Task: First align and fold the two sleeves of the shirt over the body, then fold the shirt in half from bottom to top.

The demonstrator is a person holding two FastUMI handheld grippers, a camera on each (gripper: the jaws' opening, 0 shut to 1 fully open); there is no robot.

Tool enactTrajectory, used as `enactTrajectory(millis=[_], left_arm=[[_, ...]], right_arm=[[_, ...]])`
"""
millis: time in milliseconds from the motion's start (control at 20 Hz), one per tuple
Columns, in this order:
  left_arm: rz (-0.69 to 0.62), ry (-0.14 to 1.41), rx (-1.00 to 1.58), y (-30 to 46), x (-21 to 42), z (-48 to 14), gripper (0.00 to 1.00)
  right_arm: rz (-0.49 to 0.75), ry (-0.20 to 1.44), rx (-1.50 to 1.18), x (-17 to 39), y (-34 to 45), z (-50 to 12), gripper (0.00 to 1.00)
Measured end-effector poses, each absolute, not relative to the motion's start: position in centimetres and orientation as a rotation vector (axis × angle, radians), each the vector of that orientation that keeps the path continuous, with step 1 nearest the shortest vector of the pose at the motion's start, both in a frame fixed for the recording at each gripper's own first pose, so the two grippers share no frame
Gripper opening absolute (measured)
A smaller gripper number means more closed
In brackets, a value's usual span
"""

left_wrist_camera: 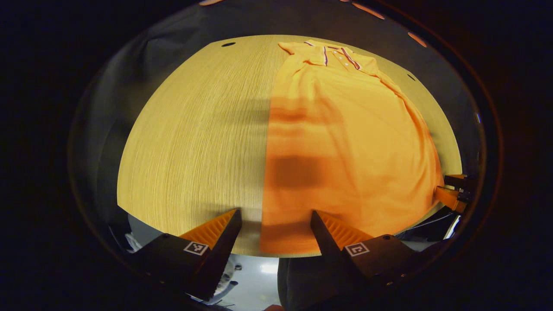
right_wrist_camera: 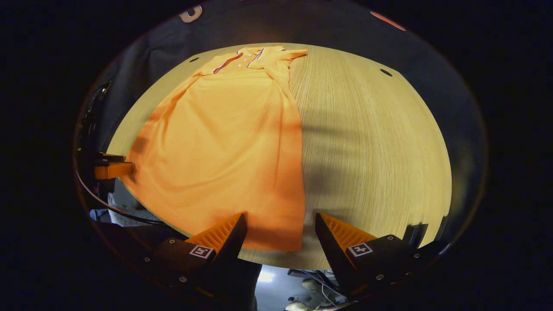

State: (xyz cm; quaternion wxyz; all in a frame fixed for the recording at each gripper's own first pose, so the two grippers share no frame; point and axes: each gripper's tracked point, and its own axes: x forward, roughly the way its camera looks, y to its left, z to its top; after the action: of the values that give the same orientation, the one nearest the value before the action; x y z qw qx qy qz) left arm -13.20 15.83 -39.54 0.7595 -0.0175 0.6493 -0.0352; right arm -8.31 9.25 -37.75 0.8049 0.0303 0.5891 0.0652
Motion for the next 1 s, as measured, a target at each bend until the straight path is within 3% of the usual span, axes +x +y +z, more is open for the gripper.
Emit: enactTrajectory(millis=[200,250,350,400,450,500,550,650,1000], left_arm=[[-0.176,1.432,0.029,14.7,-13.0,-39.3,0.96],[-0.192,1.422,0.034,14.2,-12.8,-39.3,0.95],[-0.232,1.388,0.048,12.9,-12.7,-39.3,0.67],[-0.249,1.371,0.048,12.4,-12.5,-39.2,0.4],[-0.238,1.375,0.042,12.1,-12.6,-39.0,0.24],[-0.24,1.395,0.047,11.7,-12.8,-39.3,0.04],[-0.259,1.394,0.034,11.1,-12.8,-39.0,0.0],[-0.279,1.385,-0.037,10.1,-12.4,-39.3,0.03],[-0.294,1.341,-0.149,10.2,-9.9,-36.2,0.01]], right_arm=[[0.182,1.274,0.053,-8.0,10.7,-37.7,0.93],[0.199,1.278,0.063,-7.9,11.3,-37.6,0.82],[0.222,1.276,0.103,-7.7,12.4,-37.5,0.59],[0.228,1.274,0.128,-7.5,12.9,-37.5,0.48],[0.239,1.28,0.156,-7.6,13.4,-37.4,0.33],[0.225,1.275,0.238,-7.2,14.0,-37.2,0.27],[0.25,1.297,0.372,-7.4,16.0,-37.1,0.08],[0.276,1.344,0.543,-8.2,18.4,-36.5,0.06],[0.335,1.247,0.567,-5.1,18.1,-33.5,0.05]])
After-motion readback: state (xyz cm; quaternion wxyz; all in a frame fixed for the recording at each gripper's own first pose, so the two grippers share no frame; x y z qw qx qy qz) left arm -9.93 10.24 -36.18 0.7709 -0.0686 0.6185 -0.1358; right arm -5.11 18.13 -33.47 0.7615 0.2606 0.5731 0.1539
